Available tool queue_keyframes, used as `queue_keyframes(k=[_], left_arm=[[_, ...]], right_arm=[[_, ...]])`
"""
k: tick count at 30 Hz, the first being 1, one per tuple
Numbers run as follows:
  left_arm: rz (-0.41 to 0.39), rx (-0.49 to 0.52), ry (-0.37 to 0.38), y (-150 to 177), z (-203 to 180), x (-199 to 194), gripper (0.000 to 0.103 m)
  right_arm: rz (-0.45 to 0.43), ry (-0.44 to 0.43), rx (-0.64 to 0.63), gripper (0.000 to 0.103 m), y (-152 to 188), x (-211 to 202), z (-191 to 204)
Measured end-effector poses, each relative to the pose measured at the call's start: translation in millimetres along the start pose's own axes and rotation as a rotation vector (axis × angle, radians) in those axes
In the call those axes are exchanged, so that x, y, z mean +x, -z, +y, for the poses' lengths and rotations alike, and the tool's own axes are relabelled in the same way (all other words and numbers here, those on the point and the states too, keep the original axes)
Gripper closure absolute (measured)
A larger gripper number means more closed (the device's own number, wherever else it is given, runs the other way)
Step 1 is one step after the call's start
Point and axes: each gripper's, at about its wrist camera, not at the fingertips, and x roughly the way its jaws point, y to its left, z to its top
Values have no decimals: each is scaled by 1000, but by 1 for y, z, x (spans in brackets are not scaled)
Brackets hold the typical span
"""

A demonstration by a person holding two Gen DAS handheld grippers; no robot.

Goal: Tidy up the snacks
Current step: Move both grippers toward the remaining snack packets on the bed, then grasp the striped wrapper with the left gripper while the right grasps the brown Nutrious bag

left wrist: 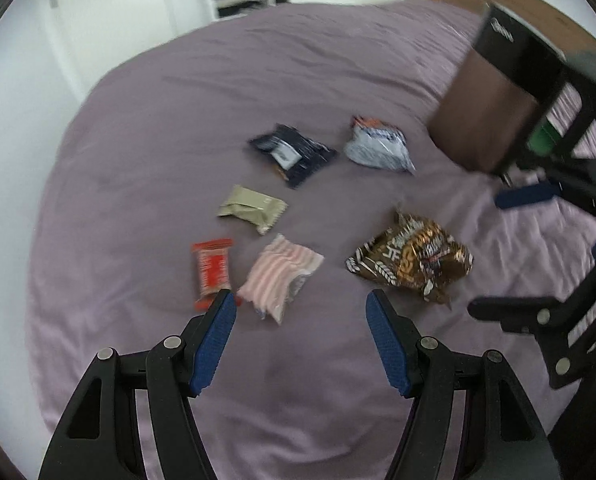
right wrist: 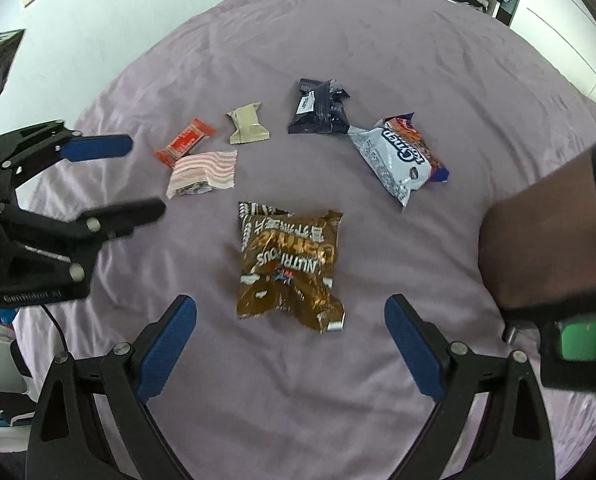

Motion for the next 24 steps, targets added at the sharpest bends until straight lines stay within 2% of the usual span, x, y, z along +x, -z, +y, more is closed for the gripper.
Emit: queue_keyframes(k=[5, 15, 21, 22, 23, 24], left_arm=[[33, 95, 22, -2, -3, 23, 42], [24, 140, 29, -10, 5, 45, 42], [48, 132, 34, -17, 8, 65, 42], [49, 128, 35, -17, 9, 66, 42], [50, 122, 37, -18, 9, 68, 42], [51, 118, 39, -17, 11, 68, 42]], right_arm=[[17, -12, 3, 0, -7, 16, -3], [55, -57, 28, 0, -14, 41, -8], [87, -89, 47, 0, -17, 58, -17], [91, -91, 46, 11, -18, 60, -18], [97, -93, 43, 28, -18, 63, -18], [101, -100, 41, 31, -18, 65, -18]])
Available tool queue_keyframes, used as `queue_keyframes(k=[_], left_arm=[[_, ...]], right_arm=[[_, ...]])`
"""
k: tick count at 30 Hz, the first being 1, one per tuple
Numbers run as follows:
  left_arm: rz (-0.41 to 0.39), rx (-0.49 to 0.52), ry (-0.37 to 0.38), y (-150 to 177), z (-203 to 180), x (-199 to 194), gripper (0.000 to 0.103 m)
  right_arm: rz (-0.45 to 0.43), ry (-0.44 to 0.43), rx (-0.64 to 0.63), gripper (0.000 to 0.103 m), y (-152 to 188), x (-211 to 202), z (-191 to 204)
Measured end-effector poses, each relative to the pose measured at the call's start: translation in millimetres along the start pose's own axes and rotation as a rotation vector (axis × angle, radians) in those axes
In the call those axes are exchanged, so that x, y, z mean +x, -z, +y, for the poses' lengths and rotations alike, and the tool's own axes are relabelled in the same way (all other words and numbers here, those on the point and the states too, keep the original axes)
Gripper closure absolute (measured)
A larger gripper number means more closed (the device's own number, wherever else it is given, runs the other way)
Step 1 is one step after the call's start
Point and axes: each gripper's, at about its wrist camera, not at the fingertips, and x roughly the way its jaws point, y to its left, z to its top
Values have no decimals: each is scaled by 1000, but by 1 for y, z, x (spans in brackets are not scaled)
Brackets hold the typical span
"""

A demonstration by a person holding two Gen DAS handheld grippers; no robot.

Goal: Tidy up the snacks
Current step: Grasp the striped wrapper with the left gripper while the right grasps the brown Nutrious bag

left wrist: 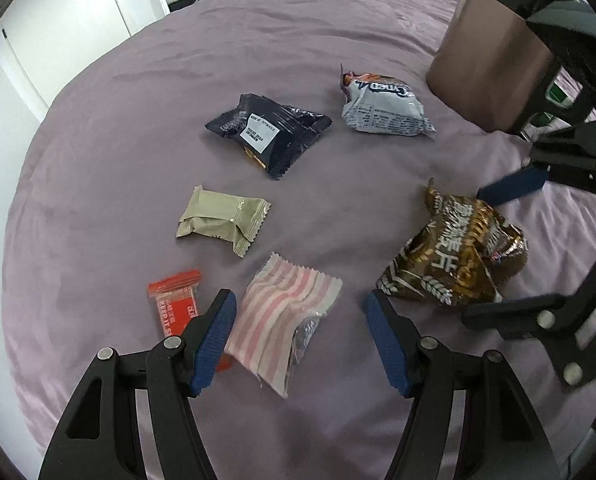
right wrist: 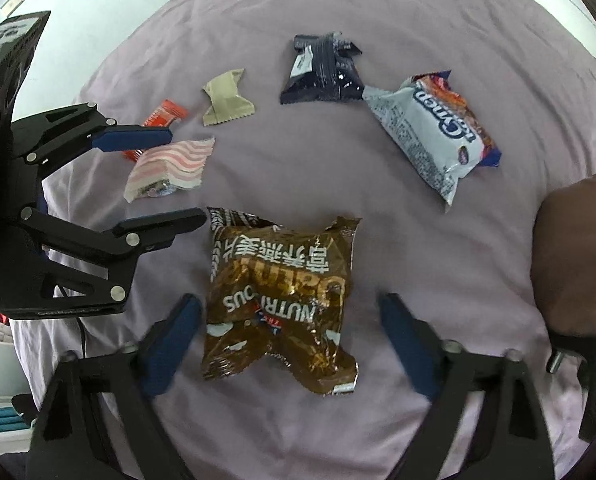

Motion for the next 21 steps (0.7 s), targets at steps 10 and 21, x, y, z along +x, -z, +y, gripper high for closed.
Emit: queue_keyframes(k=[10, 21], left_arm=[[32, -71, 38, -2, 10, 14, 42], [46, -125, 39, -4, 8, 1, 76]], right_arm=[[45, -6, -22, 58, -16, 18, 2], [-11, -38, 11, 91, -4, -7, -12]])
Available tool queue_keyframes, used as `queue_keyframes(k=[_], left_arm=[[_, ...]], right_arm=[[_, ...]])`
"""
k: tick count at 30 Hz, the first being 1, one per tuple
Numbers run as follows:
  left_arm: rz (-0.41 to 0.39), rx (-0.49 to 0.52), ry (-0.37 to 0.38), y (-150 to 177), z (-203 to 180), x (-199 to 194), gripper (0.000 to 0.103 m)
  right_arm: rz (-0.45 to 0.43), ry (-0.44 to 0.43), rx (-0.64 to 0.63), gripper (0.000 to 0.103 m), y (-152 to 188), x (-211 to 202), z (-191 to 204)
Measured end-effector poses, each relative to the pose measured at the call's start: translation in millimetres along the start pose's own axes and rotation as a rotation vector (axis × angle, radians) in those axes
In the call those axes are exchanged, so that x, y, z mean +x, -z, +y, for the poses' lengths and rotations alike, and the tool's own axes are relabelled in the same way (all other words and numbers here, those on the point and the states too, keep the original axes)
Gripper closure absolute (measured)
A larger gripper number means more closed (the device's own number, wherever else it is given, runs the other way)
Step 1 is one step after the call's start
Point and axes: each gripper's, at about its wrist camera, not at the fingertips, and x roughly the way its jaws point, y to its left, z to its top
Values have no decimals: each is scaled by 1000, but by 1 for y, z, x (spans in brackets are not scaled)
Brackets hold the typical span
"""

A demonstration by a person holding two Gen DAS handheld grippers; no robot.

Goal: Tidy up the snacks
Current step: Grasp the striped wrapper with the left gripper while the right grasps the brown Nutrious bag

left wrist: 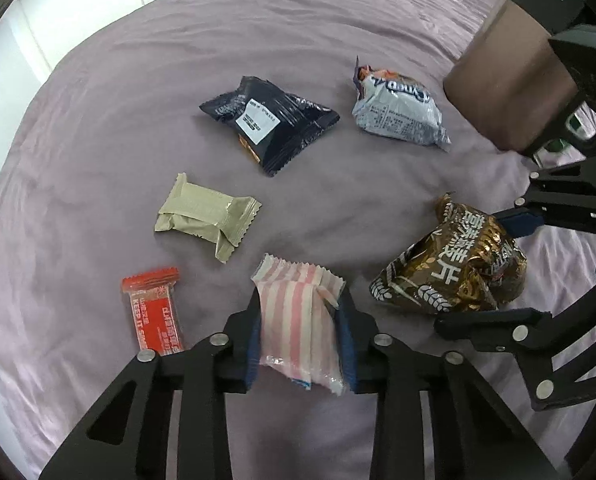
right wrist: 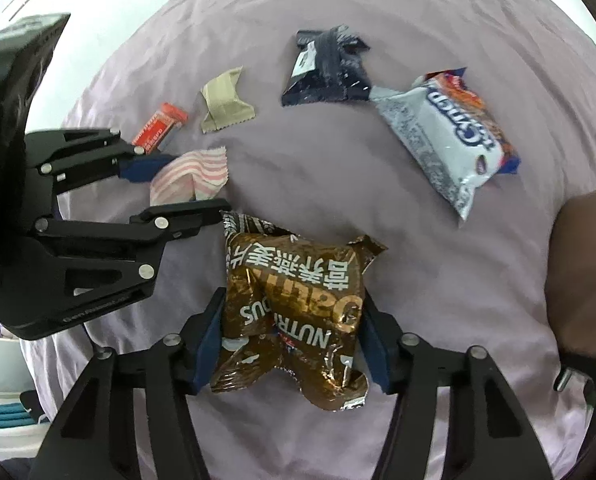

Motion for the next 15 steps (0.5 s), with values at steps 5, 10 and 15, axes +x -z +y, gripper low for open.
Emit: queue_keyframes(k=[5, 10, 15], left_arm=[[-10, -63, 5, 1, -6, -12, 76], [-32, -84, -13, 1, -20, -30, 76], [-39, -113, -29, 3, -32, -45, 76]], right_arm=[[-51, 9, 14, 93, 7, -27, -9], [-84, 23, 10, 93, 13, -50, -10], [-98, 26, 8, 93, 18, -58, -3]])
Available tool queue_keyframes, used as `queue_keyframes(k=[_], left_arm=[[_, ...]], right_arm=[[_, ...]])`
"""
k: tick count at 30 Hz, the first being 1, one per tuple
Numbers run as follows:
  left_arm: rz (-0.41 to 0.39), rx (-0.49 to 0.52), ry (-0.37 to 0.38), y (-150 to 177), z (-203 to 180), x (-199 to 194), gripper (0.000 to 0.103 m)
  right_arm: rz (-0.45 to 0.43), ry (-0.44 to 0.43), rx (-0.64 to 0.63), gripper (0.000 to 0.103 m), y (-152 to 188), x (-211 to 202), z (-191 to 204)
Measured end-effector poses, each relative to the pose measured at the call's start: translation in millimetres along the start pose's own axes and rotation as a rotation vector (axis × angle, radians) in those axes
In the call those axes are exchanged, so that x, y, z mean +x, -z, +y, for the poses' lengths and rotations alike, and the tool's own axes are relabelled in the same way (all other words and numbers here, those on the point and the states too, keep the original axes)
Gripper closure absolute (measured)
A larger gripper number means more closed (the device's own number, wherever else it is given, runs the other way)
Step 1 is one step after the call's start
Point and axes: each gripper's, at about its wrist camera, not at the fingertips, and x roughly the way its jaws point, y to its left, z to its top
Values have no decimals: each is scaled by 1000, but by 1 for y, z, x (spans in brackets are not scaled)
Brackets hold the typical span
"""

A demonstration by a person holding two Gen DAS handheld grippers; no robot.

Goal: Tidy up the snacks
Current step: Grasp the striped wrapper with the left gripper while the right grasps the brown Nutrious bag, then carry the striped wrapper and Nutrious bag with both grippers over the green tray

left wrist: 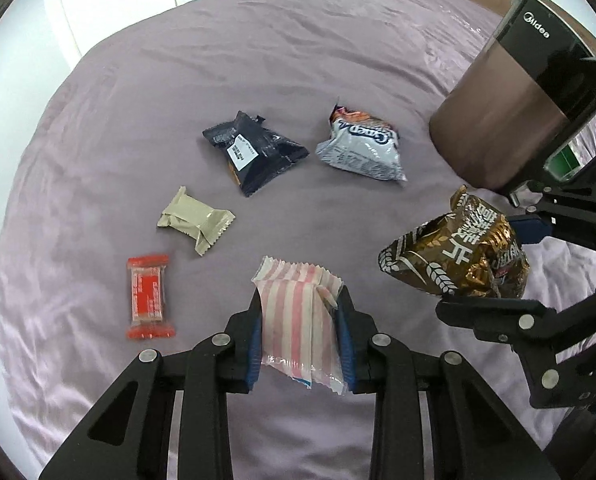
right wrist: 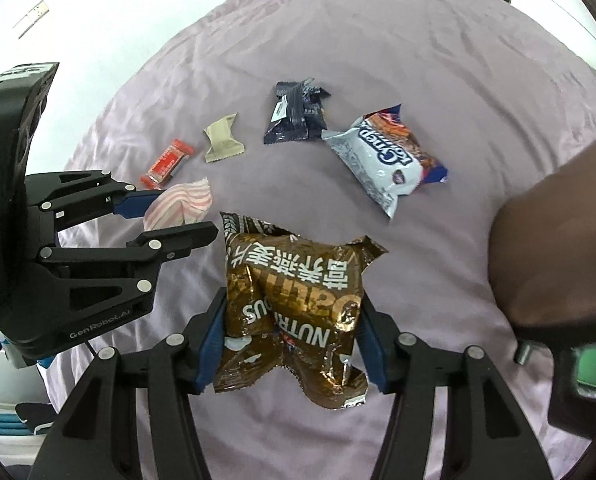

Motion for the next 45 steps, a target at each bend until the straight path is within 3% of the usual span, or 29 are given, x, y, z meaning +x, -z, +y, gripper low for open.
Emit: queue_keyframes(k=[9, 17, 29, 36, 45], left_arm=[[40, -38, -13, 8, -32, -5, 76], [92, 18, 25, 14, -80, -9, 76], [176, 261, 183, 12, -216, -11, 76], [184, 431, 252, -2, -301, -15, 76], [173, 531, 309, -30, -376, -8, 76]], right_arm=[[15, 5, 1, 93, 32, -28, -8], [54, 14, 20, 93, 71, -54, -23], [97, 142, 216, 93, 163, -112, -106], [63, 244, 384, 94, 214, -151, -172], [6, 313, 540, 93, 258, -183, -230]])
